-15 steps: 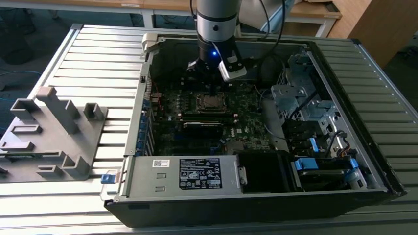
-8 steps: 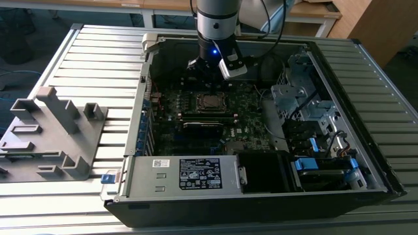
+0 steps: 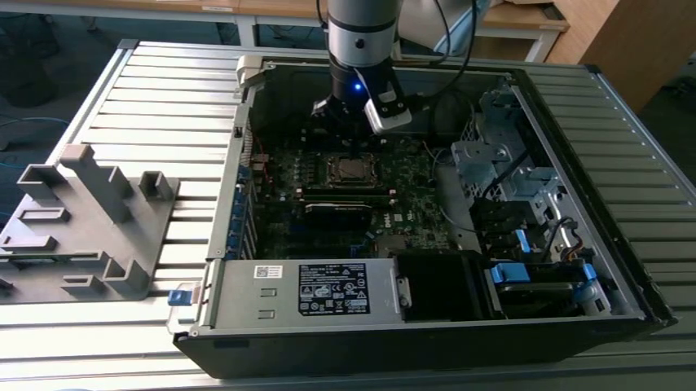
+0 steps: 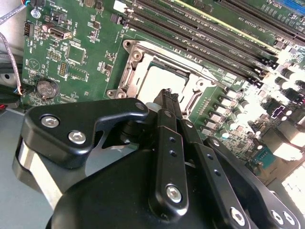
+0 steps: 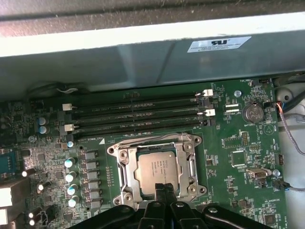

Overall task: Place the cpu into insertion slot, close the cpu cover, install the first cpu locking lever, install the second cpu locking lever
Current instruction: 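Install the second cpu locking lever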

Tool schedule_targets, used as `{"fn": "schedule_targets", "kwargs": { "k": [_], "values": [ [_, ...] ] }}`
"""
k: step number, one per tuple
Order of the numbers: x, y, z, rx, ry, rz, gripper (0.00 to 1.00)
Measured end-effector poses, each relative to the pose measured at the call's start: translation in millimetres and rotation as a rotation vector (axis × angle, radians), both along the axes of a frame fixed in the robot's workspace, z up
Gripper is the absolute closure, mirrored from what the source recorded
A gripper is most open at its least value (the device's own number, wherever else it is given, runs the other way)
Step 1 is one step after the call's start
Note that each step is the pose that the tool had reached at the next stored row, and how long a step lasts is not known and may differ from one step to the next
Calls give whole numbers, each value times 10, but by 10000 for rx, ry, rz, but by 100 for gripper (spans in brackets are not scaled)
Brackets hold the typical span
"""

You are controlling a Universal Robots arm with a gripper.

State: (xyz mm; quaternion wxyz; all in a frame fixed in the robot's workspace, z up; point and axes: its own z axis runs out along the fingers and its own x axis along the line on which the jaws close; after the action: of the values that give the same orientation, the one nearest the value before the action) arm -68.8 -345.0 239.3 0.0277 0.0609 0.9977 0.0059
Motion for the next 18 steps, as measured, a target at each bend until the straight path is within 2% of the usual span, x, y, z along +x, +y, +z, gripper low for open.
{"fn": "schedule_targets", "kwargs": {
  "k": [14, 18],
  "values": [
    [0, -104, 0, 0, 0, 0, 89],
    [0, -111, 0, 0, 0, 0, 89]
  ]
}}
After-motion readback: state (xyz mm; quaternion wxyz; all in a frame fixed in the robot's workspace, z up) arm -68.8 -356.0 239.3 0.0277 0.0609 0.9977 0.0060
